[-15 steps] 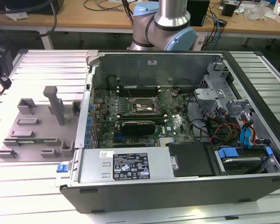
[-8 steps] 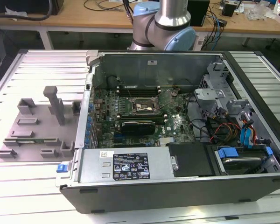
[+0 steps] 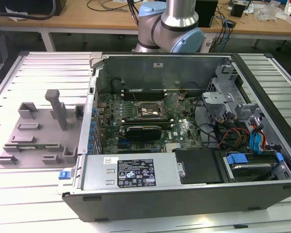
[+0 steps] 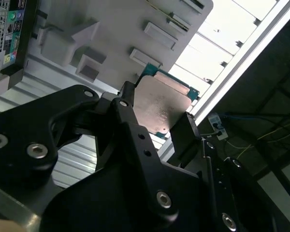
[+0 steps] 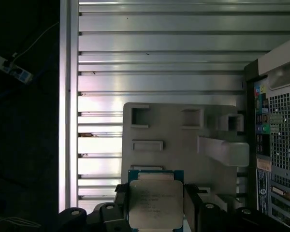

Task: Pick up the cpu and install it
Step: 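Pick up the cpu and move it towards the insertion slot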

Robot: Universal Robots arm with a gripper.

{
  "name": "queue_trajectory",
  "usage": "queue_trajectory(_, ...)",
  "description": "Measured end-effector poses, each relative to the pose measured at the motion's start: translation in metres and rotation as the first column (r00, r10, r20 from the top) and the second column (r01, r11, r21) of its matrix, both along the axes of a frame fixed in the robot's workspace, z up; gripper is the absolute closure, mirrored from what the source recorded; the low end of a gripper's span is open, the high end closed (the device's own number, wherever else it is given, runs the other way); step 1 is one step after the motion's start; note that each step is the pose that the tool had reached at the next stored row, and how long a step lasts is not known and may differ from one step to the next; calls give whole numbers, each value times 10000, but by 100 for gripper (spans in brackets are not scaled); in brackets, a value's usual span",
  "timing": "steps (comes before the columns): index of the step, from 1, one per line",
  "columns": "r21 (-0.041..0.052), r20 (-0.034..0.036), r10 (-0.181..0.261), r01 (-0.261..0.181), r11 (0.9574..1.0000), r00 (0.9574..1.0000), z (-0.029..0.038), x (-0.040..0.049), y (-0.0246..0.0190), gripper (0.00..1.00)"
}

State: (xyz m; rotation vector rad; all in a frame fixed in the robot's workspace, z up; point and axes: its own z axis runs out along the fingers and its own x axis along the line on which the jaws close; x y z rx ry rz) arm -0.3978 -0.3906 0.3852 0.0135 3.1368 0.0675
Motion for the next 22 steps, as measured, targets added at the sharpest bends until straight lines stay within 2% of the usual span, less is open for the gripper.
queue_trajectory(10, 1, 0, 0, 0, 10000, 10000, 0, 198, 0, 45)
queue_trajectory(22, 1, 0, 0, 0, 10000, 10000, 0, 489, 0, 45)
